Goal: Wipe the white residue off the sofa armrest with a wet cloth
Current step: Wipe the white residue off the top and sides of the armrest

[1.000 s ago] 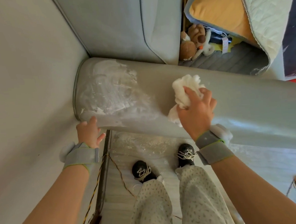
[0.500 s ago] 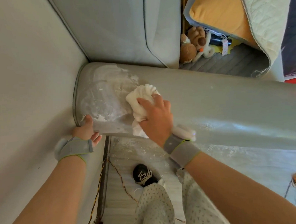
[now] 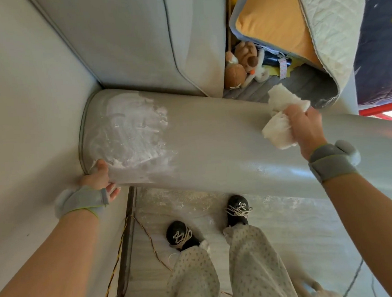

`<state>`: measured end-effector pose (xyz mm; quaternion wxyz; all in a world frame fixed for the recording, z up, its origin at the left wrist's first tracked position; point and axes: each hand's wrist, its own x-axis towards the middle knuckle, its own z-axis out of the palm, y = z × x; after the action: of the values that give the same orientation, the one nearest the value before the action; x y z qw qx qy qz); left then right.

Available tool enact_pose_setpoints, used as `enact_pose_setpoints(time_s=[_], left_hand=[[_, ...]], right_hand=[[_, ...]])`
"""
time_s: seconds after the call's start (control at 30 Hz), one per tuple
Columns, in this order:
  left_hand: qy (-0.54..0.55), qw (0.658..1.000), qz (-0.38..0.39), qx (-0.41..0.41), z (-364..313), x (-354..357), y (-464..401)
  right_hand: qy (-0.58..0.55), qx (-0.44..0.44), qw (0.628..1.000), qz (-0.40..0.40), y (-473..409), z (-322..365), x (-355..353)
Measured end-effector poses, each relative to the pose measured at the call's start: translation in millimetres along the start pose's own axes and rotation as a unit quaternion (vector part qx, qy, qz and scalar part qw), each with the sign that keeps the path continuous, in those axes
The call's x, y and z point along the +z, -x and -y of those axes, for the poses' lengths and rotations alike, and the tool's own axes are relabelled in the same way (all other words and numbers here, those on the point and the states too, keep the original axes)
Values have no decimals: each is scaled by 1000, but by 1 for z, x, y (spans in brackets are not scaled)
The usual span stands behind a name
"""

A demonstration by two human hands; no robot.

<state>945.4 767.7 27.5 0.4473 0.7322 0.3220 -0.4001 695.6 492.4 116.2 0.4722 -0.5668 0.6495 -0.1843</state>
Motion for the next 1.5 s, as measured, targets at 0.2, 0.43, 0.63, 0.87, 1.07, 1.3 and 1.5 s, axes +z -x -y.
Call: enact_pose_setpoints(time_s=[0.2, 0.43, 0.63, 0.87, 1.07, 1.3, 1.5], left_hand=[[-54, 998, -9, 26, 2, -1, -11], [-60, 998, 17, 6, 0, -5, -13], [-66, 997, 28, 11, 2, -13, -22], [-67, 997, 35, 34, 2, -18, -26], [-146, 986, -18, 79, 6, -21, -40], [-166, 983, -7, 78, 13, -28, -60], [-189, 980, -25, 59, 16, -27, -72]], right_hand=[[152, -28, 987, 41, 27, -8, 47], [-123, 21, 958, 260, 106, 0, 106], [-60, -59, 969, 231, 96, 27, 126], [319, -176, 924, 116, 63, 41, 171], [352, -225, 901, 117, 67, 38, 201], [265, -351, 857, 268, 103, 23, 192], [157, -259, 932, 198, 73, 53, 182]])
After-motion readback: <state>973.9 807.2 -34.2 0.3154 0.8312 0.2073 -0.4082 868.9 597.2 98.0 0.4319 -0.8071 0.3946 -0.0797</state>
